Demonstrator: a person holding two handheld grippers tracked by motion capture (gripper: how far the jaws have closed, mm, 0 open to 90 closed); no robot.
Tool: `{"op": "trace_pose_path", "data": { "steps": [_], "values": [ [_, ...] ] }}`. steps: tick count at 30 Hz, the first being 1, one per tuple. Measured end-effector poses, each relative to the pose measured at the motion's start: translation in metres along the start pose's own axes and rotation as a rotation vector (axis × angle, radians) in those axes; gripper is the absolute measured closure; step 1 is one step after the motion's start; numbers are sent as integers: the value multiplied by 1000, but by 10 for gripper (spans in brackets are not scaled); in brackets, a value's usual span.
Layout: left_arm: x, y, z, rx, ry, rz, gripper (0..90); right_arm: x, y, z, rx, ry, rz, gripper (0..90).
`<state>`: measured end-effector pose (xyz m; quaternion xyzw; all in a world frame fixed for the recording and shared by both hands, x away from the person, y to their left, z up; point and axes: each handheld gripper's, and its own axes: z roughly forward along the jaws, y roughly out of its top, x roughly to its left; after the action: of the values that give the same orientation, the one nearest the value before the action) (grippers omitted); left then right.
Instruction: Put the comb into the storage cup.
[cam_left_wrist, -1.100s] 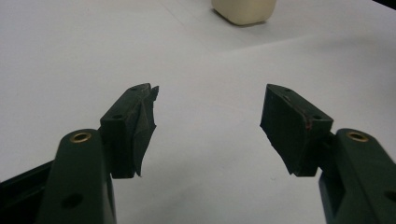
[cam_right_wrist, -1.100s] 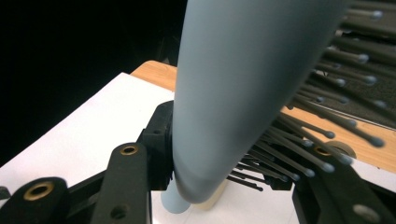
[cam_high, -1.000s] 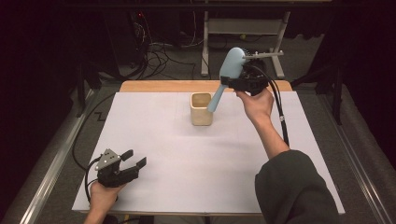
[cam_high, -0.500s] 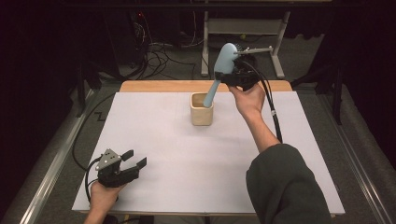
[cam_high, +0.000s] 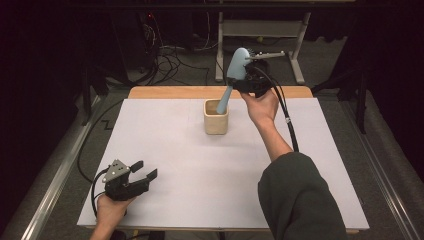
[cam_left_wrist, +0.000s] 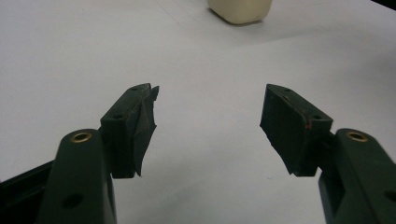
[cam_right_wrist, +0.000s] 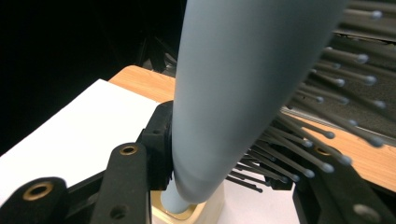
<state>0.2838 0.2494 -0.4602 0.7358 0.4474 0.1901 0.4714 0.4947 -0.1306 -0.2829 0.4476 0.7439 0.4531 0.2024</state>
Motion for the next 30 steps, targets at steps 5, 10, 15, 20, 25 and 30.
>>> {"op": "trace_pose_path", "data": {
  "steps": [5, 10, 15, 20, 25, 30],
  "values": [
    [0, 0, 0, 0, 0, 0, 356, 1, -1, 3, 3, 0, -6, 544],
    [0, 0, 0, 2, 0, 1, 356, 1, -2, 6, 13, -1, -1, 543],
    [0, 0, 0, 3, 0, 2, 356, 2, -5, 11, 29, 0, -7, 541],
    [0, 0, 0, 4, -2, 1, 356, 4, -8, 16, 42, 2, -14, 538],
    [0, 0, 1, 6, -2, 2, 356, 5, -12, 22, 59, 3, -16, 537],
    [0, 0, 2, 16, -6, 8, 356, 4, -18, 27, 69, 2, -12, 536]
  ]
}}
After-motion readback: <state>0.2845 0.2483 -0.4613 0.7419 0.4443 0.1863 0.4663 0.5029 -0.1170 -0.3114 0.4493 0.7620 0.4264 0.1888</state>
